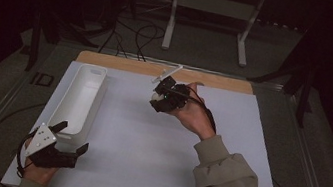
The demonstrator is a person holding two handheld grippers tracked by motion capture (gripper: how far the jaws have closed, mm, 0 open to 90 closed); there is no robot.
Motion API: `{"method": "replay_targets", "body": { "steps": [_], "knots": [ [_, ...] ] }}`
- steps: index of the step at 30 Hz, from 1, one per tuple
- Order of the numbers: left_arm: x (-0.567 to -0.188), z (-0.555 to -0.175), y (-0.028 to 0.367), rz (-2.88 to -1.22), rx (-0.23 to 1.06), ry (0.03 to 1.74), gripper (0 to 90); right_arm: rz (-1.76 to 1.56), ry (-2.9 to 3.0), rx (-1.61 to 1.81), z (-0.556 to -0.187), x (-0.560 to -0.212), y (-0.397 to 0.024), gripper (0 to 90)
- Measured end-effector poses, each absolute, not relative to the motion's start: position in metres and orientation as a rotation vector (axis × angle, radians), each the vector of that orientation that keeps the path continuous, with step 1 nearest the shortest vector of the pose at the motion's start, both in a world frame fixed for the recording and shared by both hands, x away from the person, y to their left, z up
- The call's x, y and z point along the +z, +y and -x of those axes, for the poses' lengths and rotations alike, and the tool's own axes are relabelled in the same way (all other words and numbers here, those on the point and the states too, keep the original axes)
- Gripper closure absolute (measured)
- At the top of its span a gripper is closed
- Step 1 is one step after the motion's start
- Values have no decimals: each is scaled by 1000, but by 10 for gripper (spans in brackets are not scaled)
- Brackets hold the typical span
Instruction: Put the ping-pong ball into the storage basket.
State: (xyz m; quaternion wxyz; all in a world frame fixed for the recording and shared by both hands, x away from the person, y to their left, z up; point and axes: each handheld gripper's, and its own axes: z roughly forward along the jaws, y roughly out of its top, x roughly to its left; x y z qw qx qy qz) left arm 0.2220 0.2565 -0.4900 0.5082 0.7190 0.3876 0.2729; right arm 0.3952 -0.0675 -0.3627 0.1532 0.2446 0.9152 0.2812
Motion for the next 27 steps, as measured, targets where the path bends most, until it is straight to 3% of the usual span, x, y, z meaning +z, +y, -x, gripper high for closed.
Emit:
{"method": "replay_targets", "body": {
  "steps": [27],
  "knots": [
    [-490, -222, 257, -1733, 657, 933, 0, -648, 2642, 824, -390, -359, -51, 506]
  ]
}}
